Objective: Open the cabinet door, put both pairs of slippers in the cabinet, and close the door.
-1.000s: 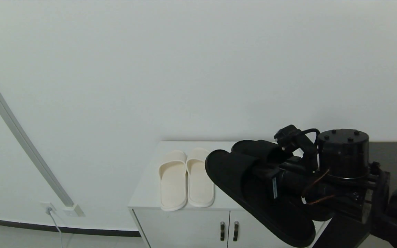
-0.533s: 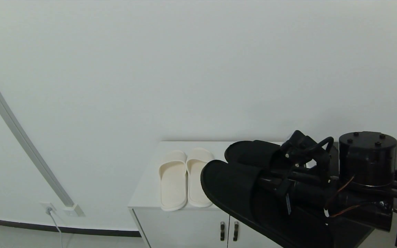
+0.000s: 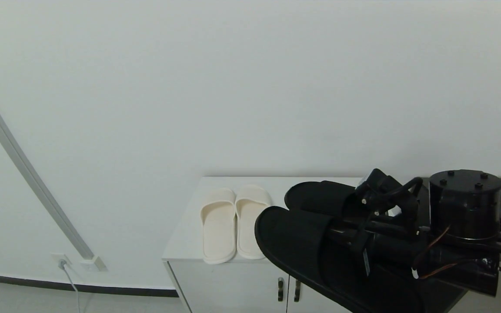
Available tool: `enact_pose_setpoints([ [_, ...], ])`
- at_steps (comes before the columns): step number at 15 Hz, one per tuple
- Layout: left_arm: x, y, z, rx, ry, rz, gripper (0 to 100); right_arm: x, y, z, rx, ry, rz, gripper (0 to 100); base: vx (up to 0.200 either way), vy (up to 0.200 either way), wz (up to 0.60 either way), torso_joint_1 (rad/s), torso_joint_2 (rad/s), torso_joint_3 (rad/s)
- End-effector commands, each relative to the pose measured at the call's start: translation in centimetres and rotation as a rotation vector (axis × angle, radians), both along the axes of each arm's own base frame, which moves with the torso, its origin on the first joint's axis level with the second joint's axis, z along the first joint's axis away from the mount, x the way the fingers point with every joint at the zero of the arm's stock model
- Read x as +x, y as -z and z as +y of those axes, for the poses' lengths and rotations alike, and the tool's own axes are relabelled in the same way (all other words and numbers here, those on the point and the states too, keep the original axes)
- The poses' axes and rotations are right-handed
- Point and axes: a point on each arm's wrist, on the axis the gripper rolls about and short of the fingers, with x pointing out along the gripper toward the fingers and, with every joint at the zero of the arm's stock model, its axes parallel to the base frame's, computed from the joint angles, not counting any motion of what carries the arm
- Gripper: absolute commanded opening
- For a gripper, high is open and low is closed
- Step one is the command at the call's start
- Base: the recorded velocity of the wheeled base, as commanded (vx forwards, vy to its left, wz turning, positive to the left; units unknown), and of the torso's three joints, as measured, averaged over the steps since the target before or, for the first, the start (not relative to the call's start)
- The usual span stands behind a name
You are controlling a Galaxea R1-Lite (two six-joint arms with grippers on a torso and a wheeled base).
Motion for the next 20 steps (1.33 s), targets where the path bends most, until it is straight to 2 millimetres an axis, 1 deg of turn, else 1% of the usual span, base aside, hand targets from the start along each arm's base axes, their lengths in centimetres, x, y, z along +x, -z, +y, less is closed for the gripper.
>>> enact_pose_setpoints([
  [1, 0.0, 0.0, 0.0, 0.000, -0.001, 0.001, 0, 0.0, 0.1, 0.0, -0.002, -0.001, 0.003, 0, -0.200, 0.000, 0.00, 0.017, 0.00, -0.002],
  [5, 0.0, 0.0, 0.0, 0.000, -0.001, 0.001, 0, 0.1, 0.4, 0.0, -0.005, 0.000, 0.013, 0, -0.200, 0.000, 0.00, -0.004, 0.00, 0.005],
  [13, 0.0, 0.0, 0.0, 0.000, -0.001, 0.001, 0, -0.1, 0.7, -0.1, -0.015, -0.010, 0.023, 0, 0.000, 0.000, 0.00, 0.000, 0.00, 0.000],
  [16, 0.0, 0.0, 0.0, 0.000, -0.001, 0.001, 0, -0.5, 1.5, -0.4, -0.033, -0.019, 0.046, 0, 0.000, 0.000, 0.00, 0.000, 0.00, 0.000],
  [20, 0.0, 0.0, 0.0, -0.002, -0.001, 0.001, 0, -0.9, 1.7, -0.7, -0.038, -0.021, 0.051, 0, 0.000, 0.000, 0.00, 0.000, 0.00, 0.000],
])
